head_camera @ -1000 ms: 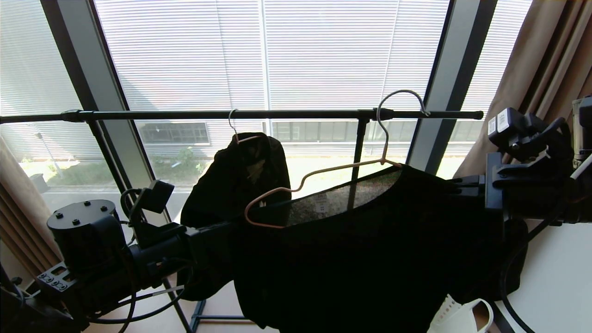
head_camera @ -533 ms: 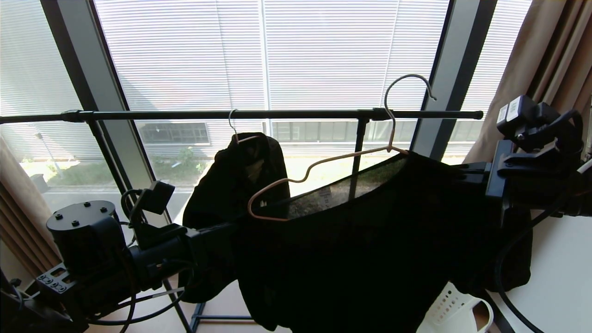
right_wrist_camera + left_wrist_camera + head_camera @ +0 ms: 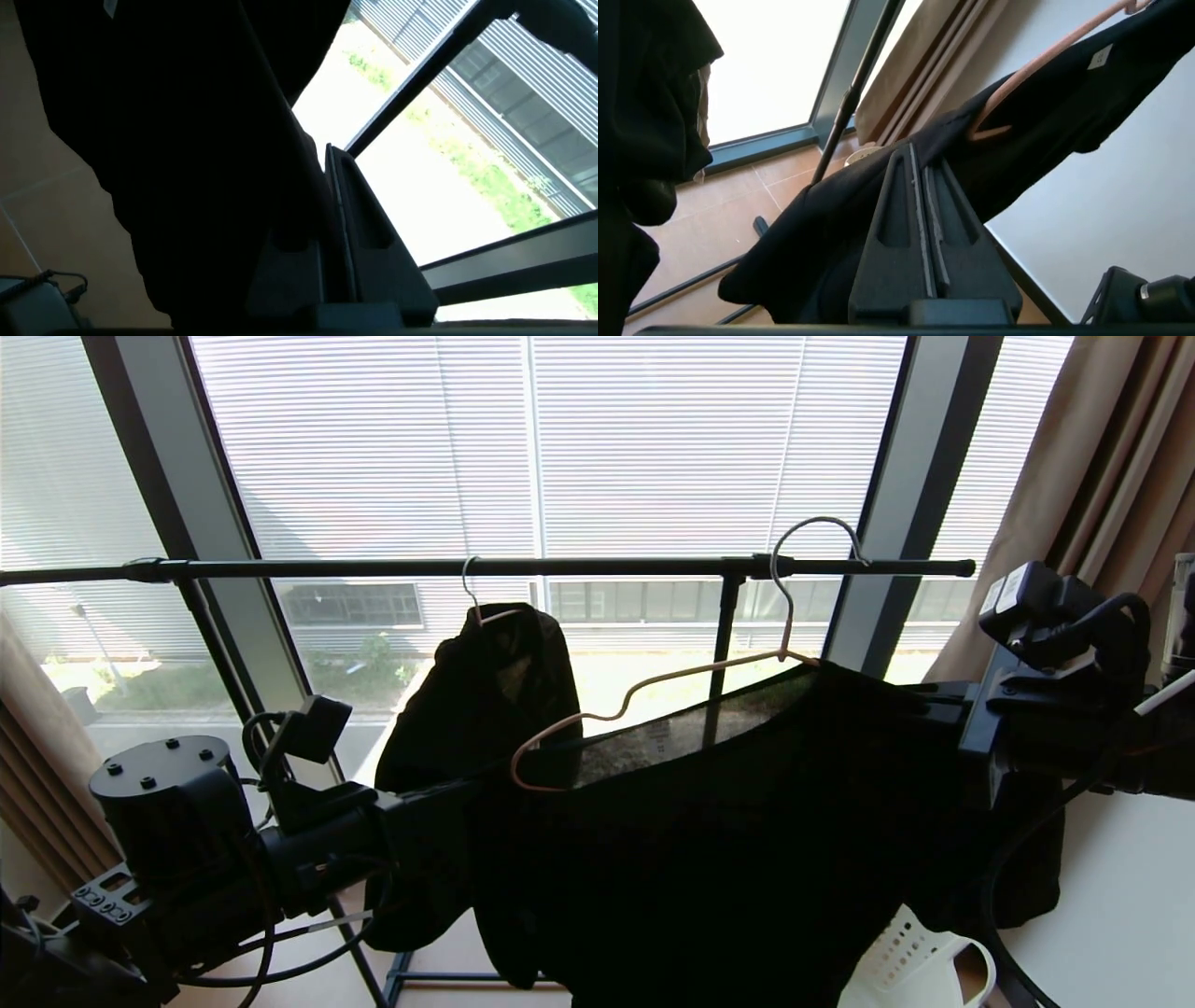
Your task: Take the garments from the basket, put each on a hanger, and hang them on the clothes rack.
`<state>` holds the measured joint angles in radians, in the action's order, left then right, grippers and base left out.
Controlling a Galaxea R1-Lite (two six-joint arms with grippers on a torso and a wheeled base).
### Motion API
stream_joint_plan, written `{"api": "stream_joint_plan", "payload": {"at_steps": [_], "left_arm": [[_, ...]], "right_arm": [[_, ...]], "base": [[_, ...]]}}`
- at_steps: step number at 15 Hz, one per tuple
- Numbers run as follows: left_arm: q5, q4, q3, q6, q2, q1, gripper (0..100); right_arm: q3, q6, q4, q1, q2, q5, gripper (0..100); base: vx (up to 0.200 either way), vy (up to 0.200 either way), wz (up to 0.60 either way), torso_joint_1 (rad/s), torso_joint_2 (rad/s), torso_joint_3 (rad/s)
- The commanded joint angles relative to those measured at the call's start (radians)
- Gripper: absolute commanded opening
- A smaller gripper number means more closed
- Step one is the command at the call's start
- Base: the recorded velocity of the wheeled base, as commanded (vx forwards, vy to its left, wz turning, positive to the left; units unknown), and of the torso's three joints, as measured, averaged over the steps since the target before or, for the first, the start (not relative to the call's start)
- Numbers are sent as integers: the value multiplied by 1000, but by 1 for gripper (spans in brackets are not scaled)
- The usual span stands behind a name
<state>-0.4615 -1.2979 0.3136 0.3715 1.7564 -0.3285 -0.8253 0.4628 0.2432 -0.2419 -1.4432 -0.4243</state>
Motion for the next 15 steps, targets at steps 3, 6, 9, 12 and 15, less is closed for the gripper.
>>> {"api": "stream_joint_plan", "payload": {"at_steps": [3,6,9,12,15], "left_arm": [[0,-1,4,-32,-2,2,0],[0,0,16,-34,-9,0,0],[0,9,58,-40,-15,-26,0],[-2,77,104,-102,-25,-53,0],[0,206,159,-121,-78,-64,0]], "right_arm": [[17,2,1,-17,-8,1,0],[23,14,1,-25,-11,-1,0],[51,14,2,-99,-22,33,0],[54,11,82,-135,-65,71,0],[64,10,97,-158,-80,111,0]], "base": [[0,0,0,0,0,0],[0,0,0,0,0,0],[0,0,0,0,0,0],[0,0,0,0,0,0],[0,0,0,0,0,0]]}}
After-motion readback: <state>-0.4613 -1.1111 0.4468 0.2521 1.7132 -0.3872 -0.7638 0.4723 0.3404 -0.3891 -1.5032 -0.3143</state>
